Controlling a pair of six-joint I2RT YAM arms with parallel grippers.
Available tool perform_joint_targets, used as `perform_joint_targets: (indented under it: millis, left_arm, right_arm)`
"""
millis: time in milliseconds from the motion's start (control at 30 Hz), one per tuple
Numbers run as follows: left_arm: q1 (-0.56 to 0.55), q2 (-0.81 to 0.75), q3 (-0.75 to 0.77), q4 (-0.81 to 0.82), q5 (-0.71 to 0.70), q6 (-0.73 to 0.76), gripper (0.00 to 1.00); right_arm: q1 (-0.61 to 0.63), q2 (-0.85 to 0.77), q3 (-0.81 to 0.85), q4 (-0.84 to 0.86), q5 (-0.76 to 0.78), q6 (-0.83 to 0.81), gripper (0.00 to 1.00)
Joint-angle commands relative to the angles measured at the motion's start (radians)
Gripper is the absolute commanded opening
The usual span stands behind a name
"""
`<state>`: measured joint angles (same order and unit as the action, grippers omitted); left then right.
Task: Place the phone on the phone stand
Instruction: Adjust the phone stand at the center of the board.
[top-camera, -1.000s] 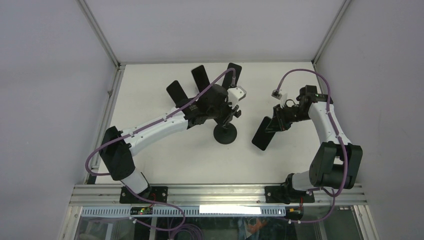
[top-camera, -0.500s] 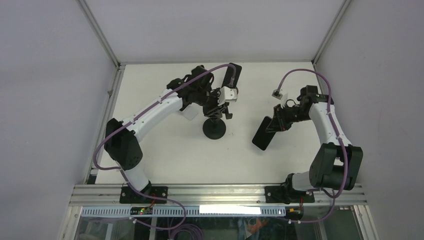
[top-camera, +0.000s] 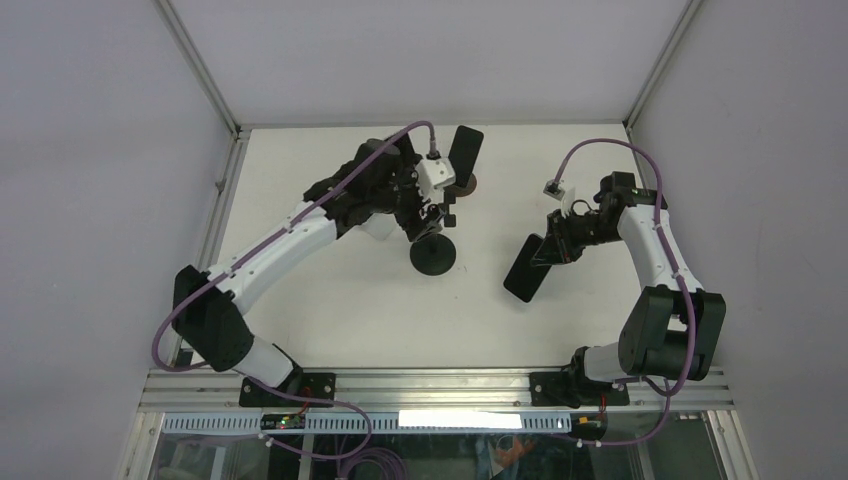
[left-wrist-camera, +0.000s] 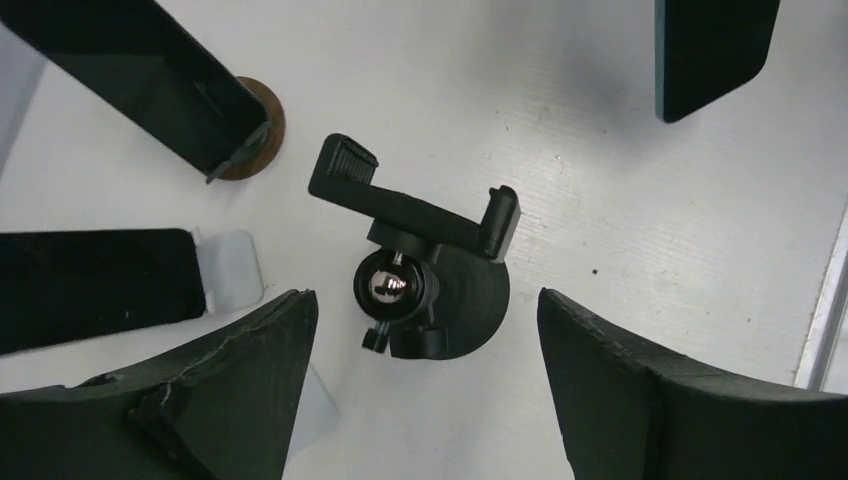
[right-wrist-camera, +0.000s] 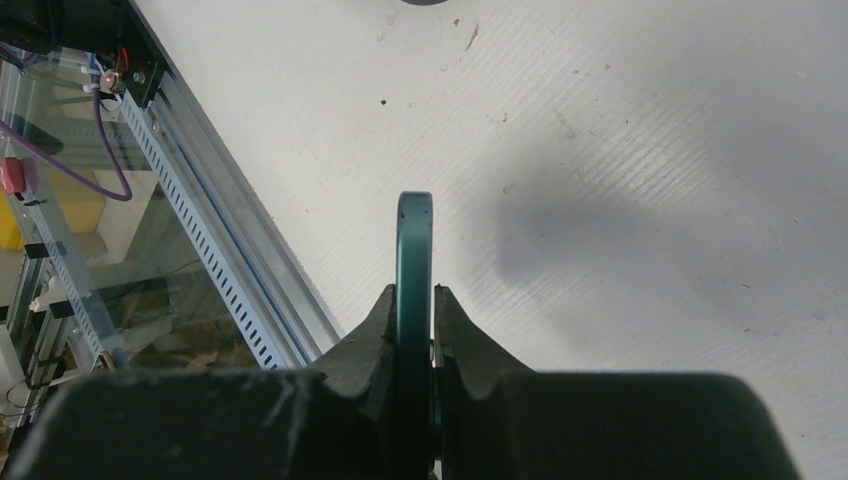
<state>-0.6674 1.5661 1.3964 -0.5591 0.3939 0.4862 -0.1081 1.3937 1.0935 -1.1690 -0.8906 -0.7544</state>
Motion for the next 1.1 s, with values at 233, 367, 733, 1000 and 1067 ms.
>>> perform_joint_targets:
  millis: [233, 367, 733, 1000, 1067]
  left_arm:
    - [0.000, -0.343, -0.291, 0.305, -0.111, -0.589, 0.72]
    - [0.000, -0.368, -0.469, 0.454, -0.083, -0.846, 0.50]
    - [-0.001, -0.256, -0.575, 0.554, -0.288, -1.112, 0.56]
    - [-0.001, -0.102, -0.447, 0.489, -0.383, -1.113, 0.58]
    - [-0.001, -0.080, -0.425, 0.488, -0.386, -1.103, 0.52]
  right_arm:
    - [-0.008, -0.032, 0.006, -0.009, -0.054, -0.013, 0.00]
    - [-0.010, -0.028, 0.006, -0.008, -0.053, -0.012, 0.00]
    - [-0.013, -0.016, 0.006, -0.008, -0.050, -0.013, 0.00]
    - [-0.016, -0.014, 0.006, -0.008, -0.047, -0.013, 0.00]
    - [-0.018, -0.014, 0.006, -0.011, -0.048, -0.014, 0.00]
